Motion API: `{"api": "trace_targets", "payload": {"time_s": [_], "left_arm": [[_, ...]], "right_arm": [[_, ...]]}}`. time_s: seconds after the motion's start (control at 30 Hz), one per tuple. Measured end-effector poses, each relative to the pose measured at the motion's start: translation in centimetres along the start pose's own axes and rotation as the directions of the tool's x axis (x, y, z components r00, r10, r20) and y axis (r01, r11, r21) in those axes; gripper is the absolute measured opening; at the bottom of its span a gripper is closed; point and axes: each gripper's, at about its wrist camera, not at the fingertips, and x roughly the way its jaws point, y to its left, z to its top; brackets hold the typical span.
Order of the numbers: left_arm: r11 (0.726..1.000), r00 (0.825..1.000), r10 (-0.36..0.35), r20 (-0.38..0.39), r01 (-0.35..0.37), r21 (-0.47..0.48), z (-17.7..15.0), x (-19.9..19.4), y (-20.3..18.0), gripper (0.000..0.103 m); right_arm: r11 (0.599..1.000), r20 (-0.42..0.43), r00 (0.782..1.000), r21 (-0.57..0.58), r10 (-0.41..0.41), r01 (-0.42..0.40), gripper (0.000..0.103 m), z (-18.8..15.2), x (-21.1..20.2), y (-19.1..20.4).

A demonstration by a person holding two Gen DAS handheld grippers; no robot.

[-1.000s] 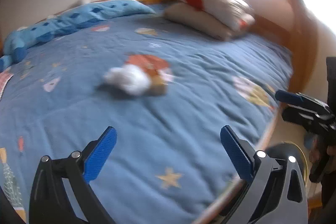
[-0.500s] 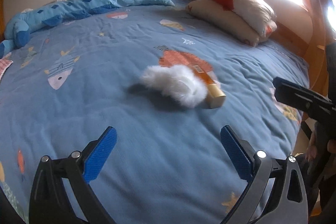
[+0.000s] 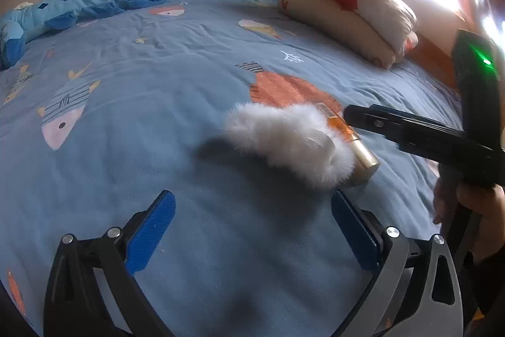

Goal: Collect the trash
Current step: 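Grasp the white fluffy scrunchie with the left tool while the right tool grasps the amber bottle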

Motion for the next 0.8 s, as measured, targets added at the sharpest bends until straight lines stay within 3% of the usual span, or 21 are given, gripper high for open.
{"api": "trace_targets", "payload": {"time_s": [0.07,0.3,0.53,0.7,0.8], "left_arm": [[1.000,1.000,-0.013,0.000,0.013,0.003,0.1,0.3,0.2,0.099],[0.999,0.999,-0.050,-0.016,0.050,0.013,0.2,1.1,-0.2,0.099],[0.997,0.997,-0.071,-0.037,0.071,0.018,1.4,2.5,-1.4,0.099],[0.994,0.993,-0.103,-0.058,0.100,-0.053,2.5,4.3,-2.1,0.099],[0.995,0.995,-0.074,-0.063,0.070,-0.064,3.3,5.3,-3.0,0.099]], "right_arm": [[1.000,-0.033,0.999,0.006,-0.002,0.003,0.055,0.3,1.4,-0.1],[1.000,-0.141,0.990,-0.018,0.000,-0.002,0.040,0.2,4.8,0.1],[0.997,-0.119,0.990,0.034,0.073,-0.070,0.032,-0.4,3.2,-1.9],[0.996,-0.088,0.994,0.050,0.072,-0.068,0.031,-0.1,1.1,-3.9],[0.996,-0.076,0.994,0.050,0.080,-0.076,0.031,0.1,0.1,-4.8]]}}
